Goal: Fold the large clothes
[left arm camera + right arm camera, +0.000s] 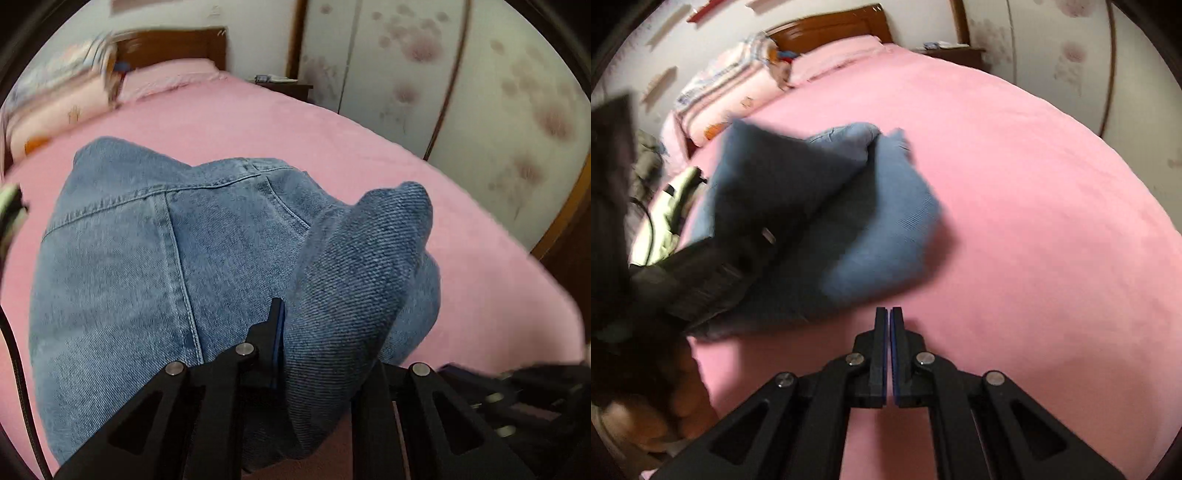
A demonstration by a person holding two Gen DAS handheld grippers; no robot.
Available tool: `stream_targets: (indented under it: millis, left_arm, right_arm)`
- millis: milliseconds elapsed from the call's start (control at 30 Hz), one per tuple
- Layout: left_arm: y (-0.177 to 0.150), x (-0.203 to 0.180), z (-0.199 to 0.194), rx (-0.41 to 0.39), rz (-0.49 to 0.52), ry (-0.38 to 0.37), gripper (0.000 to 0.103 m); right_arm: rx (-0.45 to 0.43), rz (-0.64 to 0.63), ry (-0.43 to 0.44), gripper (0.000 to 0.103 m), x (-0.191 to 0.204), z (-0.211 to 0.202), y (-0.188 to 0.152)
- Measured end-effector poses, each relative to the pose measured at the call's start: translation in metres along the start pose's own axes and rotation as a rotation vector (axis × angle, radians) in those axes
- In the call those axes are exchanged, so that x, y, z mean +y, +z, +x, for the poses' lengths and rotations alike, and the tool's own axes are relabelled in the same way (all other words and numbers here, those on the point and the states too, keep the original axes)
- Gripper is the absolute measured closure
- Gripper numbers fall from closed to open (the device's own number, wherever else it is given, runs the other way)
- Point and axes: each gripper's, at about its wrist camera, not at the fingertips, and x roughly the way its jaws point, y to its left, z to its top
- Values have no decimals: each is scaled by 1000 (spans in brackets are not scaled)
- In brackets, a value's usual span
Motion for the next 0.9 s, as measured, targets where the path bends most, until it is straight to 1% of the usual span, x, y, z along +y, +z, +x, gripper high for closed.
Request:
stream_targets:
  millis: [33,100,133,200,267,300,333,400,467,500,533,567,600,633,667,700,733,767,800,833,867,900]
  left_arm:
    - [1,-2,-1,-4,9,8,91]
    - [5,2,-3,12,-26,-9,91]
    - [9,7,-8,8,-45,-20,91]
    - [18,9,-20,-30,-33,-23,91]
    - [25,8,-28,-61,-9,-32,91]
    - [18,0,-29,-59,-2,-41,91]
    - [16,-1,-25,-42,0,-48,91]
    - [7,-1,-12,5,13,-39,91]
    - [-1,-3,2,35,52,-21,90]
    - [-2,-4,1,34,72,-16,90]
    - [0,-5,-4,34,87,-17,86]
    - [3,-5,-6,42,86,-32,74]
    - [7,-2,-10,62,74,-70,65]
    - [13,0,-14,83,59,-107,51]
    - [16,3,-23,90,48,-127,45]
    - [19,5,-32,90,39,-135,44]
    - [22,8,-40,90,35,-143,40]
    - [24,12,-56,90,26,-157,34]
    - [26,17,-65,84,18,-162,30]
    - [26,22,-79,72,6,-160,24]
    - [29,31,-93,55,-9,-149,20]
    - [30,40,-106,38,-24,-134,18]
  right_arm:
    - [7,7,0,102,-4,-1,-3]
    - [10,26,2,102,-8,-5,-6]
    - [8,34,5,102,-9,-6,-7]
    - [1,48,18,102,-8,-8,-5]
    - [-16,49,28,102,-10,-6,6]
    - [-25,48,27,102,-10,-6,8]
    - [-31,48,27,102,-10,-7,9]
    - [-29,51,25,102,-12,-5,13]
    - [-15,58,14,102,-16,-2,14]
    - [-11,63,11,102,-18,-1,16]
    - [-5,69,5,102,-20,0,18]
    - [2,74,0,102,-22,-2,21]
    - [4,77,-2,102,-21,-4,23]
    - [2,82,-5,101,-22,-8,24]
    - [-3,89,-4,101,-22,-14,27]
    - [-5,95,3,101,-22,-19,32]
    - [-7,101,9,101,-23,-24,36]
    - [-12,108,16,101,-23,-28,42]
    - [-20,115,29,100,-21,-36,49]
    - [-28,119,46,98,-20,-41,55]
    - [-33,121,59,91,-20,-44,59]
    - [-41,119,78,76,-17,-49,66]
